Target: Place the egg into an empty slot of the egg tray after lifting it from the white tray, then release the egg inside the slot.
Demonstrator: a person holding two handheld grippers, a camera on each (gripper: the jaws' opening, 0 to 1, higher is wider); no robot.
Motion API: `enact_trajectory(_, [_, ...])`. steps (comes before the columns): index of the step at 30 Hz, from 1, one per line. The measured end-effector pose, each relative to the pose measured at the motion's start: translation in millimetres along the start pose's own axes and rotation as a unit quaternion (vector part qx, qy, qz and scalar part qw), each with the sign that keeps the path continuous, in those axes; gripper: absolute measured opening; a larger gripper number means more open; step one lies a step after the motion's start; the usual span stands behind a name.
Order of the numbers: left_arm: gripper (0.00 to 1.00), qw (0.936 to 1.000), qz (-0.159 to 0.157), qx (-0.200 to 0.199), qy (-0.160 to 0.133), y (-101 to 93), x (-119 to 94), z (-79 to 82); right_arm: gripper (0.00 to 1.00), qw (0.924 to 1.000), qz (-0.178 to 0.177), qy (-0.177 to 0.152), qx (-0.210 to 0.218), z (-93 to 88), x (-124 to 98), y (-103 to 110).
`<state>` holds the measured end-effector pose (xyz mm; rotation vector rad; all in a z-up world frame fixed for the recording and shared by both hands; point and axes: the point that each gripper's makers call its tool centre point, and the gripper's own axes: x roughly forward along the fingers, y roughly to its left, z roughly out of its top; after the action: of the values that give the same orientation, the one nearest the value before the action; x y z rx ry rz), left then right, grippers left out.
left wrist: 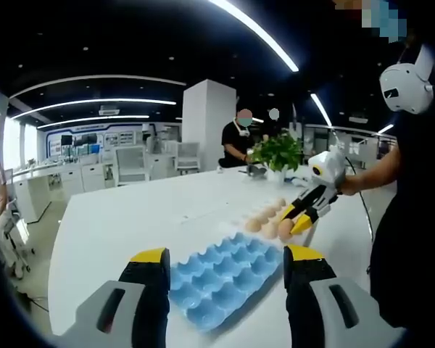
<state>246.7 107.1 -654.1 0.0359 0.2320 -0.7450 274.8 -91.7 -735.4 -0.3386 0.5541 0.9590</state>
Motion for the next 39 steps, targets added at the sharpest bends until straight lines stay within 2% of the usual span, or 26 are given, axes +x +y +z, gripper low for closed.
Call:
enact_trajectory(19, [0.63, 0.9999, -0.008, -0.008, 0.000, 15.9, -8.1, -6.4, 0.23, 0.9974, 0.066, -0.016, -0.024, 37.7, 54.4, 53.3])
enact_trajectory(39, [0.63, 0.9998, -0.019, -0.007, -0.002, 19.6, -7.6, -9.1, 0.23, 0.9907, 0.122, -0.040, -0.043, 75.1, 111.6, 102.3])
